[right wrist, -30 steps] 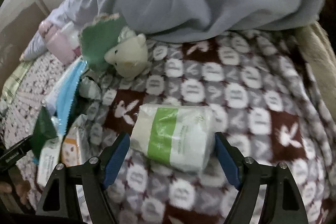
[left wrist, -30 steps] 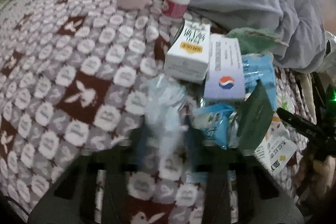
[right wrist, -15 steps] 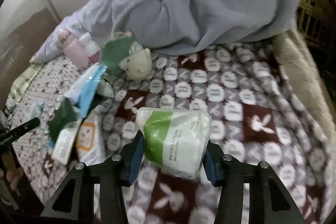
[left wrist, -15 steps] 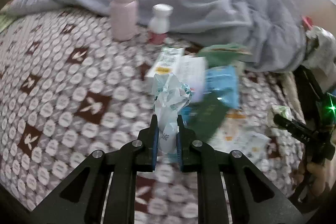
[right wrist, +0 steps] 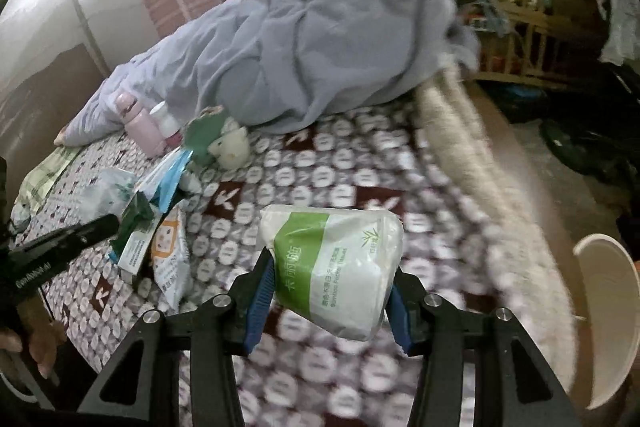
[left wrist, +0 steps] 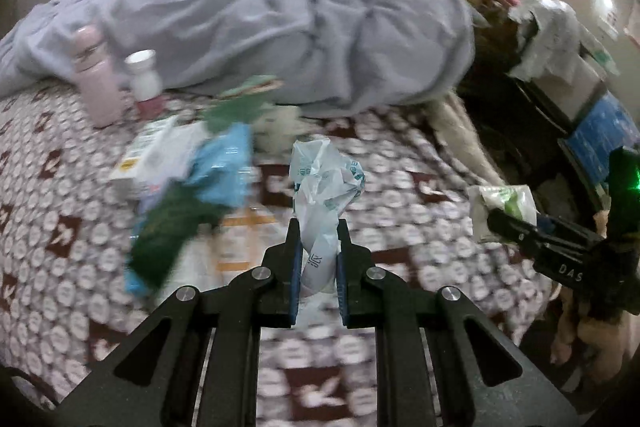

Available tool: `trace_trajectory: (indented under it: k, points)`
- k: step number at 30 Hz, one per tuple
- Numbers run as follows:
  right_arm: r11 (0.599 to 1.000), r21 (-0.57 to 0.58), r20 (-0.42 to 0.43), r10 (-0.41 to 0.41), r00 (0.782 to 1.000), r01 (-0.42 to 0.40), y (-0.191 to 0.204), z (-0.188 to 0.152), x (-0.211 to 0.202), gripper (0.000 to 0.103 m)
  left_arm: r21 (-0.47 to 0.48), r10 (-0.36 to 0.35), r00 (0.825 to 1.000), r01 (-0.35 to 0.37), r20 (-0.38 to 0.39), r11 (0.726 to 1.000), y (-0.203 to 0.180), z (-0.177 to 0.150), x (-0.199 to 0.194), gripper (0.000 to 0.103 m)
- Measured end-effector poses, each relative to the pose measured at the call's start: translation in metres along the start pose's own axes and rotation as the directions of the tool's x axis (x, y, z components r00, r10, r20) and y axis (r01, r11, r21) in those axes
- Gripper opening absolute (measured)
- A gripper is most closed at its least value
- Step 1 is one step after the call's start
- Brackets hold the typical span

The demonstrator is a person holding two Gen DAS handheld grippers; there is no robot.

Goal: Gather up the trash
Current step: 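Carry both items over the white bucket and open both tools to drop them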

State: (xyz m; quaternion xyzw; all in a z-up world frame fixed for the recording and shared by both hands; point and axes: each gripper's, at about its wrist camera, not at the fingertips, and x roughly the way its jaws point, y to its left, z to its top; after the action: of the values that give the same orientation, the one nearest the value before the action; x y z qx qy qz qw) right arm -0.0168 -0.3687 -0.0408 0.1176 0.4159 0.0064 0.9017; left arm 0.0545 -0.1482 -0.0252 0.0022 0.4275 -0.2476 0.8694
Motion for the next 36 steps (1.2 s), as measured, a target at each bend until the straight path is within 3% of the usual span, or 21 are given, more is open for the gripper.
trace_trajectory:
  k: [7, 17, 26, 36]
  points:
    - [0.995, 0.054, 0.045, -0.087, 0.995, 0.084, -0.051, -0.012, -0.041, 0.048, 0.094, -0.069, 0.997, 0.071, -0.023, 0.993, -0.073, 0.003, 0.016, 0.012]
    - [0.96, 0.196, 0.045, -0.213, 0.976, 0.201, -0.148, -0.04, -0.088, 0.048, 0.206, -0.173, 0.981, 0.187, -0.085, 0.96, -0.175, 0.006, 0.046, 0.012]
    - [0.895, 0.323, -0.004, -0.323, 0.946, 0.307, -0.232, -0.07, -0.113, 0.048, 0.266, -0.275, 0.944, 0.316, -0.182, 0.911, -0.27, 0.002, 0.082, 0.012]
    - [0.839, 0.401, -0.058, -0.377, 0.924, 0.367, -0.287, -0.088, -0.117, 0.049, 0.303, -0.338, 0.903, 0.411, -0.265, 0.86, -0.341, -0.001, 0.118, 0.012]
